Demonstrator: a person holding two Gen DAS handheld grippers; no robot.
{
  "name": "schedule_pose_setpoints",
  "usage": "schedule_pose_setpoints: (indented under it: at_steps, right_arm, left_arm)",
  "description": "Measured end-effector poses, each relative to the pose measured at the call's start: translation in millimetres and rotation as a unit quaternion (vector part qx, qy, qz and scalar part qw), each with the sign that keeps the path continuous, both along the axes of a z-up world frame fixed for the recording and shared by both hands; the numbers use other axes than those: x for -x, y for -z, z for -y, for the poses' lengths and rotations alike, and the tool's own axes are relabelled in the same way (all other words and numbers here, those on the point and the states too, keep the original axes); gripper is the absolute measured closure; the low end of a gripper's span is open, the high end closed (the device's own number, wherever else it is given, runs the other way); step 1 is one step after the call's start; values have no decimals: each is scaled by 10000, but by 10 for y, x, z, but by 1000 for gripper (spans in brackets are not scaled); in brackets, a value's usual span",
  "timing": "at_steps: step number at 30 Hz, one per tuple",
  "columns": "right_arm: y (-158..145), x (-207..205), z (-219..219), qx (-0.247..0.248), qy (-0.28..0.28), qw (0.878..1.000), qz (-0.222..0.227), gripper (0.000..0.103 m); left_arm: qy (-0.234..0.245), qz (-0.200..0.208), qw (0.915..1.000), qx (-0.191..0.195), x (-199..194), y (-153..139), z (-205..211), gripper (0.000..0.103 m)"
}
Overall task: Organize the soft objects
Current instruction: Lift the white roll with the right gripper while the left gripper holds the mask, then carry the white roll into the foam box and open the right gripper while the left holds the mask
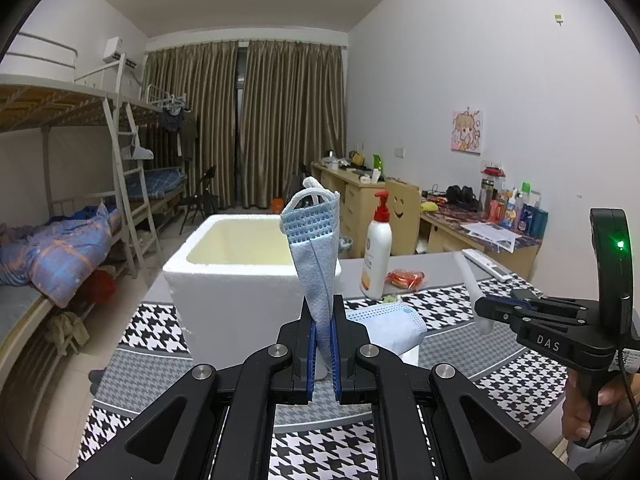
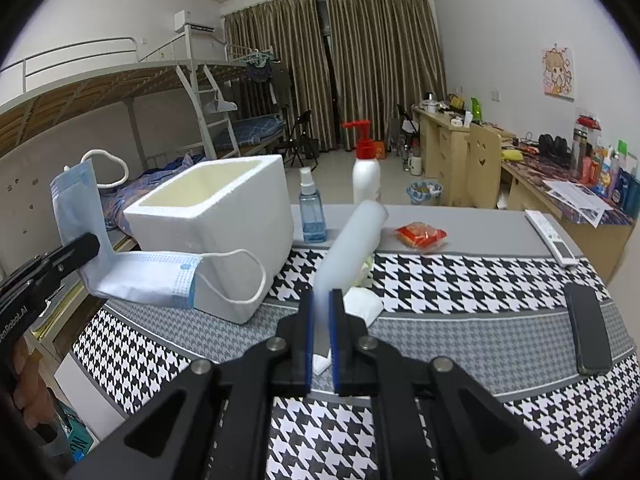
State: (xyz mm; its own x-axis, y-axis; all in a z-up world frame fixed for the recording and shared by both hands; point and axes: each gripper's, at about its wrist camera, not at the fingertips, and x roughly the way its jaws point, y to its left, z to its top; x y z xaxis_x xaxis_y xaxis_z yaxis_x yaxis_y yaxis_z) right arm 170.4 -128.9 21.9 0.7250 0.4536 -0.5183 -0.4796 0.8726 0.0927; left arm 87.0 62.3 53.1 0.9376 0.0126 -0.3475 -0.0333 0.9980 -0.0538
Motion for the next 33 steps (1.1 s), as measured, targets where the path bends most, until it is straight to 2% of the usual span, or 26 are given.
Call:
schedule_pose_setpoints:
  at_steps: [17,33]
  right_arm:
    - [-234,-12,-136,-30,-212,9993,319,94]
    - [-393,-65,-409,-1,-564,9972,483,94]
  left_arm:
    - [-177,244,9995,-41,29,-161,-96,97]
    - [-620,375,9974,6,69,-234,-343,97]
